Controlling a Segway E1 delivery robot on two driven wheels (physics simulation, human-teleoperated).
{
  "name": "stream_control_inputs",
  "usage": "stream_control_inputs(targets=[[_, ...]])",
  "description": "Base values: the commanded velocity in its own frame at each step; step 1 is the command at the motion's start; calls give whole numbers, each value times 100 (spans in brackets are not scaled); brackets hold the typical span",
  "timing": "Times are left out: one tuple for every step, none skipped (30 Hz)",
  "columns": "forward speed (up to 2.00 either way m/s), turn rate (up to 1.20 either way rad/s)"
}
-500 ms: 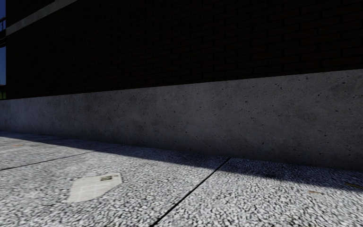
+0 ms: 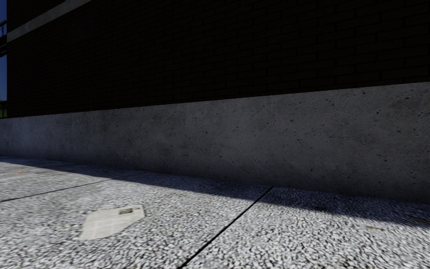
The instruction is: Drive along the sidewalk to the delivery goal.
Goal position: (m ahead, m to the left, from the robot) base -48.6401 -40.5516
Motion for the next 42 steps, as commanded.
stream_control_inputs(targets=[[0, 0], [0, 0], [0, 0], [0, 0], [0, 0], [0, 0], [0, 0], [0, 0], [0, 0], [0, 0], [0, 0], [0, 0], [0, 0], [0, 0], [0, 0], [0, -99], [0, -101], [0, -101], [0, -102], [0, -102], [0, -102], [0, -102], [0, -102], [0, -102], [0, -102], [0, -102], [0, -102], [0, -102], [0, -102], [0, -103], [0, -105], [0, -105], [0, -105], [0, -105], [0, -105], [0, -105], [0, -105], [0, -105], [0, -105], [0, -105], [0, -105], [0, -105]])
